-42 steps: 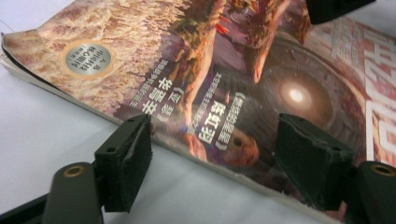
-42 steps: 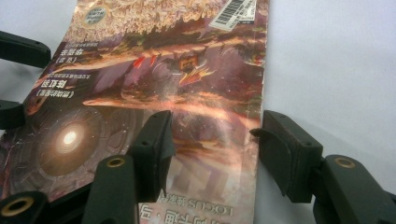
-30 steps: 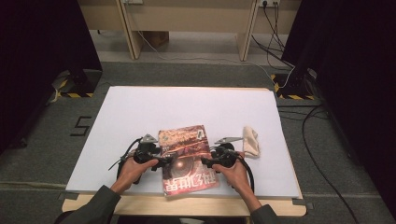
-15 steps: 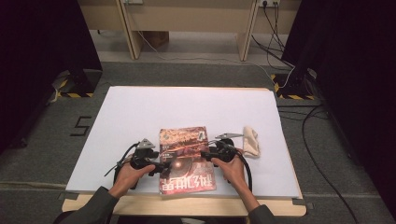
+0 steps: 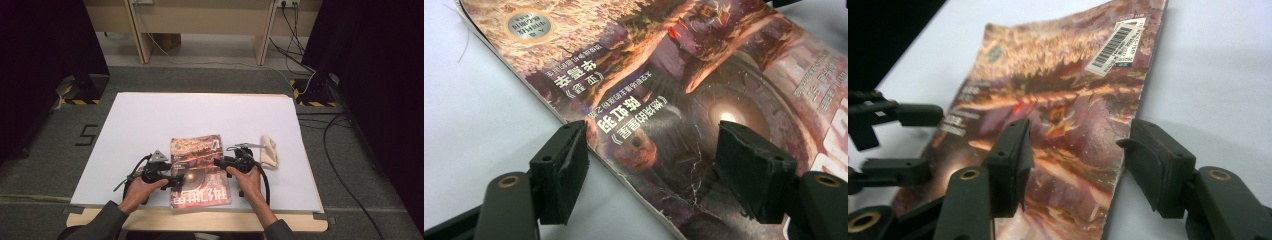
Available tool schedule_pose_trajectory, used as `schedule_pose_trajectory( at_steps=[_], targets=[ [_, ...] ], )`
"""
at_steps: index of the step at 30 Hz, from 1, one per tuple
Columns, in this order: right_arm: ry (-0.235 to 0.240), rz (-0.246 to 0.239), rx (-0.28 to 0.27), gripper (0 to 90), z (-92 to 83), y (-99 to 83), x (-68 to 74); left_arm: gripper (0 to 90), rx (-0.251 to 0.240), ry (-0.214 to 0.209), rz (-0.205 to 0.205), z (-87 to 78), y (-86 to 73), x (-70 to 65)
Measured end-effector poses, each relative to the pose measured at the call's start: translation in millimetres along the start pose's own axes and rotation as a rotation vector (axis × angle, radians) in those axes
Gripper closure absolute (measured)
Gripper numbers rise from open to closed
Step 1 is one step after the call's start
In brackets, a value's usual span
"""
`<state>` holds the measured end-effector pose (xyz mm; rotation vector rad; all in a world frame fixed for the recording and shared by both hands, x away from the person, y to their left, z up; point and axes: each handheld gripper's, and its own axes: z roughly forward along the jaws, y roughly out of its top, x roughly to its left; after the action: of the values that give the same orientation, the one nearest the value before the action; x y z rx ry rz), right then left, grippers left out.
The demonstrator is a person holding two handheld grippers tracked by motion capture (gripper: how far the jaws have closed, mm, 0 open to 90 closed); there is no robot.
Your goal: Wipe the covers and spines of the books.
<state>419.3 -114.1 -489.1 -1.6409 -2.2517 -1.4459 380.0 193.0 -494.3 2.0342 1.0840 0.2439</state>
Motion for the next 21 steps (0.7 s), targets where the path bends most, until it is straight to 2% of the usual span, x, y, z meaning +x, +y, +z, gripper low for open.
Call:
schedule_pose_trajectory(
  at_steps=[4,6,10,12,14,16,19,21],
  targets=[
    [0.045,0.047,-0.039,45.4,-6.2,1.7,0.1,28.7,-0.002,0.005,-0.005,0.2,-0.1,-0.8],
    [0.06,0.053,-0.059,47.4,-7.5,1.1,-1.3,28.9,-0.004,0.006,-0.009,0.2,-0.3,-0.7],
    [0.077,0.085,-0.069,52.7,-10.5,0.1,-3.4,28.9,-0.009,0.012,-0.013,0.1,-0.9,-1.3],
    [0.074,0.072,-0.067,52.7,-11.1,-0.2,-3.1,29.0,-0.009,0.011,-0.018,0.2,-0.8,-1.2],
    [0.082,0.09,-0.06,52.8,-11.7,-0.8,-4.1,29.0,-0.01,0.014,-0.016,0.2,-0.9,-1.7],
    [0.066,0.082,-0.046,53.1,-10.0,-1.5,-5.8,29.0,-0.008,0.017,-0.011,0.3,-1.0,-2.1],
    [0.006,0.021,-0.002,52.9,-3.3,-2.9,-4.5,29.6,-0.002,0.017,-0.009,0.0,-0.4,-1.9],
    [-0.01,0.005,0.022,57.8,-1.1,-2.6,-6.8,30.3,-0.004,0.022,-0.007,0.1,-0.6,-2.3]
  ],
)
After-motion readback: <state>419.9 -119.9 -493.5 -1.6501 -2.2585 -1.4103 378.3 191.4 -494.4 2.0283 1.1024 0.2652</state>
